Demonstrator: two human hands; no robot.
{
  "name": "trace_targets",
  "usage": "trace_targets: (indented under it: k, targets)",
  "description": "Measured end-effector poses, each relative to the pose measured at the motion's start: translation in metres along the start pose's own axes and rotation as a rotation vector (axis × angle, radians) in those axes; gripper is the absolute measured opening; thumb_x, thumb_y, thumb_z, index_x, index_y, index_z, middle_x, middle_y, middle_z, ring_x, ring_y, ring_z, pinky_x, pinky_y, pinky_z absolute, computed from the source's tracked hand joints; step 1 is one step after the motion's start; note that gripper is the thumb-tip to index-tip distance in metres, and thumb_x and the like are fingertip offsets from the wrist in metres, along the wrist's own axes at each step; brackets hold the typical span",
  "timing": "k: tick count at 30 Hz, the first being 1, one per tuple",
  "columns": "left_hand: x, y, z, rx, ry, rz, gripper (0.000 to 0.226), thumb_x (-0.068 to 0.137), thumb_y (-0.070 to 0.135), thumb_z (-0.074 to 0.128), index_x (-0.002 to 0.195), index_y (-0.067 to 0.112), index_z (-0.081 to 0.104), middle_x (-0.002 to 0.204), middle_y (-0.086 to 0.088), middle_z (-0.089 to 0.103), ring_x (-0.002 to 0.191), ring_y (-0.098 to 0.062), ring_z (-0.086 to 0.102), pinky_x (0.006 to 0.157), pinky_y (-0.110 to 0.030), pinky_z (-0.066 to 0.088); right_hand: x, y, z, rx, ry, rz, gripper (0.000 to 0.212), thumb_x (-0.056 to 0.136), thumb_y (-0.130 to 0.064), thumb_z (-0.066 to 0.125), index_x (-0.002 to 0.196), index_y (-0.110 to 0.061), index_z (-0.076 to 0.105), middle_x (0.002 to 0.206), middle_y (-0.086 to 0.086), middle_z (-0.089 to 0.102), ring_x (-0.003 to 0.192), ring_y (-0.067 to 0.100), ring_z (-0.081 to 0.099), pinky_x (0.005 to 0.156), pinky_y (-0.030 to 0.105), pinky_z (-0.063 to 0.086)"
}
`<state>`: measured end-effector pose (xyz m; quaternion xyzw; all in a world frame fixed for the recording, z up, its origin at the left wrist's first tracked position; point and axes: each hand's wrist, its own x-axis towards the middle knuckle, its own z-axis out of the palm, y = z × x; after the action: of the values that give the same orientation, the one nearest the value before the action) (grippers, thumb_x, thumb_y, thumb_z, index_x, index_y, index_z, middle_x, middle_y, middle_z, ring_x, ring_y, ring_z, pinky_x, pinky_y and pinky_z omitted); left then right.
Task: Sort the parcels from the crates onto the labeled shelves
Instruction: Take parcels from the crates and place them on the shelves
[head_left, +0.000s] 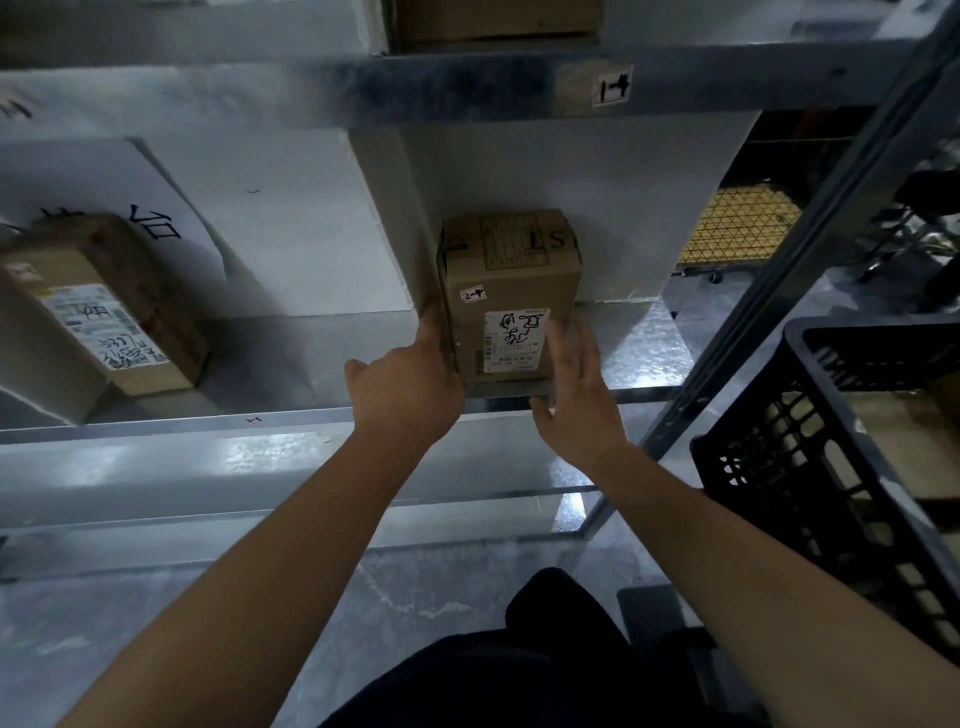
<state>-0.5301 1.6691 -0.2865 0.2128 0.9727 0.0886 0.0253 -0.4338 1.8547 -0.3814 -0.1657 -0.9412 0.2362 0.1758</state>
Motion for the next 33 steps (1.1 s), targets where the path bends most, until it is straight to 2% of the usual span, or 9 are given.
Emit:
trace_targets:
  k: [2, 5, 7, 10, 14, 17, 22, 29, 33]
  targets:
    - [-0.013, -0.003, -0.005, -0.007, -0.005, 0.018, 0.079, 0.102, 0.052, 0.049, 0.162, 0.038, 0.0, 0.073, 0.008, 0.059, 0.075, -0.021, 0.064, 0.104, -0.056, 0.045, -0.016, -0.009, -0.01, -0.062, -0.064, 0.046, 0.114, 0.094, -0.024, 0.072, 0.158, -0.051, -0.019, 0.173, 0.002, -0.01, 0.15, 0.034, 0.036, 0.094, 0.038, 0.057]
    - [-0.036, -0.009, -0.004, 0.005, -0.015, 0.053, 0.074, 0.1, 0.051, 0.047, 0.162, 0.035, 0.009, 0.084, 0.003, 0.064, 0.082, -0.023, 0.065, 0.101, -0.05, 0.045, -0.042, -0.021, -0.024, -0.117, -0.104, 0.107, 0.097, 0.095, -0.028, 0.071, 0.165, -0.036, 0.005, 0.174, 0.005, -0.001, 0.154, 0.031, 0.029, 0.106, 0.04, 0.053]
    - [-0.054, -0.012, 0.0, 0.024, -0.049, 0.096, 0.07, 0.098, 0.054, 0.046, 0.161, 0.033, 0.022, 0.106, -0.001, 0.069, 0.101, -0.027, 0.067, 0.102, -0.048, 0.043, -0.059, -0.03, -0.033, -0.118, -0.126, 0.137, 0.085, 0.097, -0.028, 0.069, 0.165, -0.027, 0.019, 0.173, 0.005, 0.007, 0.157, 0.029, 0.021, 0.116, 0.045, 0.044]
    - [-0.08, -0.014, 0.008, 0.014, -0.12, 0.167, 0.071, 0.096, 0.056, 0.047, 0.159, 0.031, 0.029, 0.133, -0.004, 0.064, 0.121, -0.03, 0.059, 0.104, -0.048, 0.04, -0.084, -0.047, -0.044, -0.087, -0.196, 0.218, 0.078, 0.099, -0.028, 0.067, 0.164, -0.023, 0.024, 0.173, 0.006, 0.011, 0.158, 0.028, 0.014, 0.123, 0.046, 0.033]
    - [-0.109, -0.011, 0.018, 0.044, -0.196, 0.281, 0.07, 0.092, 0.049, 0.054, 0.157, 0.029, 0.036, 0.133, -0.005, 0.061, 0.119, -0.03, 0.056, 0.1, -0.047, 0.041, -0.119, -0.069, -0.066, -0.05, -0.261, 0.339, 0.076, 0.098, -0.025, 0.066, 0.164, -0.023, 0.027, 0.174, 0.004, 0.01, 0.159, 0.025, 0.011, 0.126, 0.045, 0.027]
    - [-0.122, 0.008, 0.016, 0.02, -0.222, 0.398, 0.072, 0.089, 0.046, 0.058, 0.156, 0.031, 0.039, 0.135, -0.004, 0.058, 0.121, -0.03, 0.054, 0.1, -0.047, 0.042, -0.145, -0.08, -0.106, -0.134, -0.307, 0.377, 0.073, 0.1, -0.026, 0.062, 0.164, -0.024, 0.027, 0.174, 0.003, 0.01, 0.159, 0.023, 0.009, 0.125, 0.037, 0.025]
    - [-0.138, 0.068, -0.005, -0.041, -0.195, 0.634, 0.071, 0.093, 0.052, 0.057, 0.158, 0.034, 0.034, 0.151, -0.002, 0.049, 0.135, -0.031, 0.047, 0.107, -0.048, 0.04, -0.191, -0.092, -0.184, -0.182, -0.169, 0.509, 0.07, 0.099, -0.03, 0.064, 0.161, -0.021, 0.033, 0.171, 0.006, 0.018, 0.156, 0.024, 0.012, 0.122, 0.035, 0.025]
    - [-0.185, 0.178, -0.035, -0.112, -0.114, 1.003, 0.075, 0.087, 0.057, 0.056, 0.157, 0.034, 0.038, 0.144, 0.002, 0.053, 0.13, -0.026, 0.051, 0.102, -0.048, 0.049, -0.274, -0.073, -0.276, -0.251, 0.115, 0.756, 0.068, 0.097, -0.035, 0.066, 0.159, -0.024, 0.038, 0.169, 0.003, 0.023, 0.155, 0.023, 0.018, 0.124, 0.037, 0.024]
    - [-0.226, 0.243, -0.029, -0.104, -0.127, 1.187, 0.076, 0.088, 0.059, 0.056, 0.157, 0.033, 0.037, 0.149, 0.001, 0.049, 0.135, -0.026, 0.048, 0.103, -0.05, 0.049, -0.331, -0.049, -0.312, -0.244, 0.171, 0.925, 0.068, 0.099, -0.038, 0.064, 0.16, -0.026, 0.037, 0.171, -0.002, 0.019, 0.157, 0.02, 0.013, 0.124, 0.036, 0.024]
